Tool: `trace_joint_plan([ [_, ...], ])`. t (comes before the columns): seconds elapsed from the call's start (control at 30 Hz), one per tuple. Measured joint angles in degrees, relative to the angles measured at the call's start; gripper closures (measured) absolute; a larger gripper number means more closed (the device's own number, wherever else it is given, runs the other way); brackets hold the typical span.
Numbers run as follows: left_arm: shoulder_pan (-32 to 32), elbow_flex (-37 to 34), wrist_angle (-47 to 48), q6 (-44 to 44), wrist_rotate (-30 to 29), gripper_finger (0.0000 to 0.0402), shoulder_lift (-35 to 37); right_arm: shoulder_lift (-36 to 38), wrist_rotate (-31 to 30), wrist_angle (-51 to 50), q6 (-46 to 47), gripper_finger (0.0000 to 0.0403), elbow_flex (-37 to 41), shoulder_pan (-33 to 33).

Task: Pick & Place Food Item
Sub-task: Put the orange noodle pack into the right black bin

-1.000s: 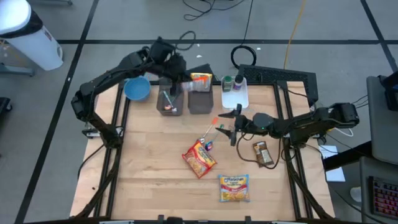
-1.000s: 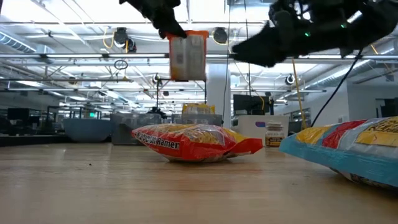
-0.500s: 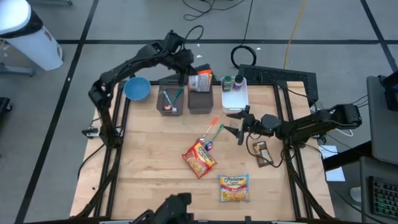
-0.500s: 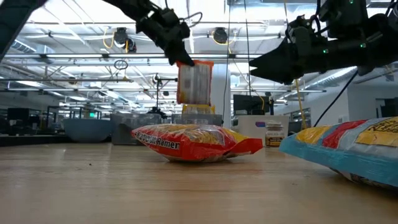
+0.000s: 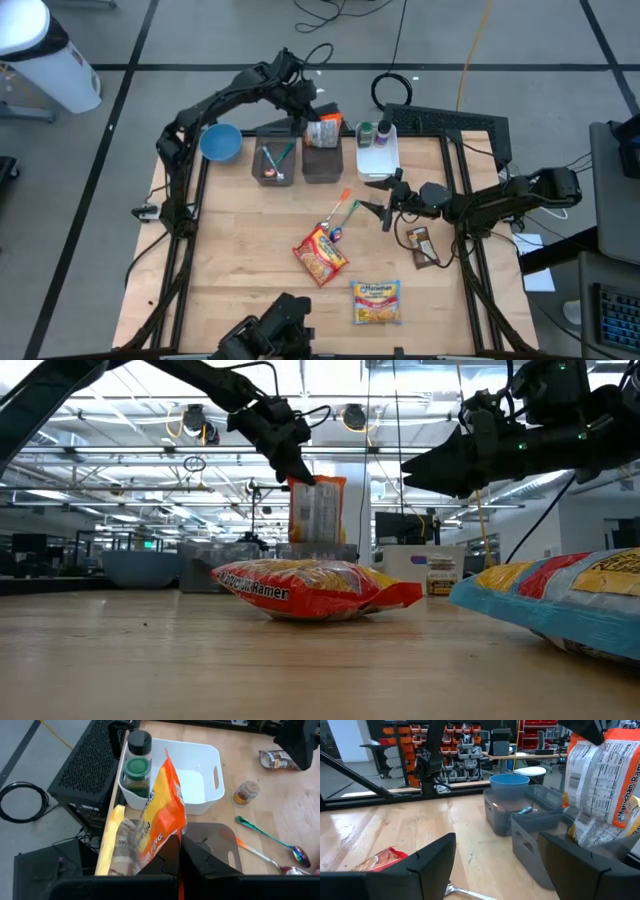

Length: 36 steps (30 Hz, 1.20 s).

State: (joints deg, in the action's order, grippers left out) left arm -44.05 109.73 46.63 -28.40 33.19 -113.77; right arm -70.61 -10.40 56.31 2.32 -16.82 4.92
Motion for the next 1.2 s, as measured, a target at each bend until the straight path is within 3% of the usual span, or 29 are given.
trace_joint_plan([
  [0.57, -0.1, -2.2, -1.3, -1.1, 1.4, 0.0399, -0.4, 0.0, 0.0, 0.0, -0.4, 0.0128, 0.0, 0.0],
  [1.2, -0.6, -11.6, -14.4, -1.1, 3.3, 0.0397, -0.4, 0.0, 0.0, -0.1, -0.4, 0.0128, 0.0, 0.0],
])
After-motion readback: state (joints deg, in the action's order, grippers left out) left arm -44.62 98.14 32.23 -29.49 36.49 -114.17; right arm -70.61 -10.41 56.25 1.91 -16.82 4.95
